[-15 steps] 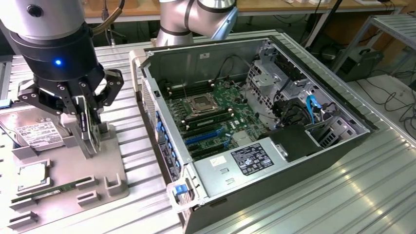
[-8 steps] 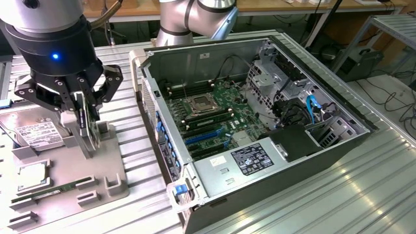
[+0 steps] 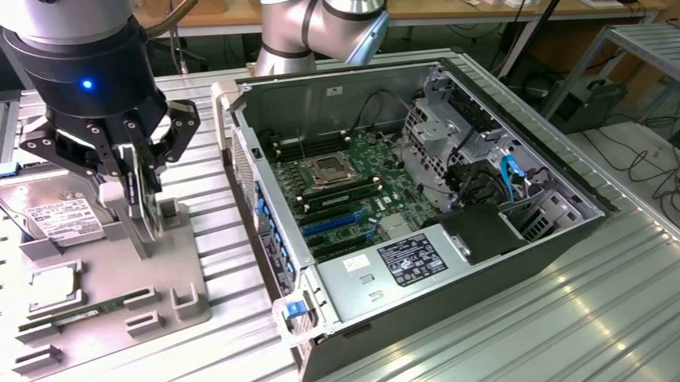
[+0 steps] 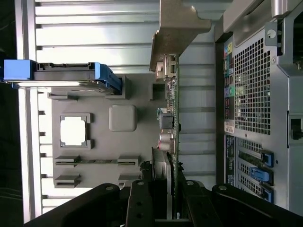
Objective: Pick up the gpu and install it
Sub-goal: 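Pick up the gpu and move the gpu toward the slot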
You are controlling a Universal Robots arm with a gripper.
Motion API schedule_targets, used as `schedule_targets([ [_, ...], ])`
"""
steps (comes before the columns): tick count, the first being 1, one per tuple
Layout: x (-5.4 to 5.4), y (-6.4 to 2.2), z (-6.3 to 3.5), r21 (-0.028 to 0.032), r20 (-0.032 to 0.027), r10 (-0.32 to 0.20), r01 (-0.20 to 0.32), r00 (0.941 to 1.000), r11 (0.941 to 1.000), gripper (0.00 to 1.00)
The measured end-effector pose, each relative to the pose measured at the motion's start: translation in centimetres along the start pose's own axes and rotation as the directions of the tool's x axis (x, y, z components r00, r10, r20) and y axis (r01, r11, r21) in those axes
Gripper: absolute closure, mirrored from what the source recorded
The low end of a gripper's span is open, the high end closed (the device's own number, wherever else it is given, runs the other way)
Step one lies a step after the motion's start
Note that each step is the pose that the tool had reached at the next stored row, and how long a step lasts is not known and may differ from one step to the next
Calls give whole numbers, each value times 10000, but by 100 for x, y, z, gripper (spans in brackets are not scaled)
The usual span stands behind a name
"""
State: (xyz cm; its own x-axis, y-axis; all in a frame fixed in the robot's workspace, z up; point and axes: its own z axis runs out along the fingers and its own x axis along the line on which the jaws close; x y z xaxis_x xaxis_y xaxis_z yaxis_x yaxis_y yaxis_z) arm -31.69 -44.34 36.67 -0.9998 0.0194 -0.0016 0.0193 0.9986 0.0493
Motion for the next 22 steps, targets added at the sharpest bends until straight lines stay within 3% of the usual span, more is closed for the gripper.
schedule_targets([
  [11,0,6,-129,-177,-3,0,0,10000,9998,72],
  [16,-1,5,-175,-317,-7,1,-1,10000,9995,72],
  [22,-1,10,-284,-365,-7,1,-2,10000,9993,72],
])
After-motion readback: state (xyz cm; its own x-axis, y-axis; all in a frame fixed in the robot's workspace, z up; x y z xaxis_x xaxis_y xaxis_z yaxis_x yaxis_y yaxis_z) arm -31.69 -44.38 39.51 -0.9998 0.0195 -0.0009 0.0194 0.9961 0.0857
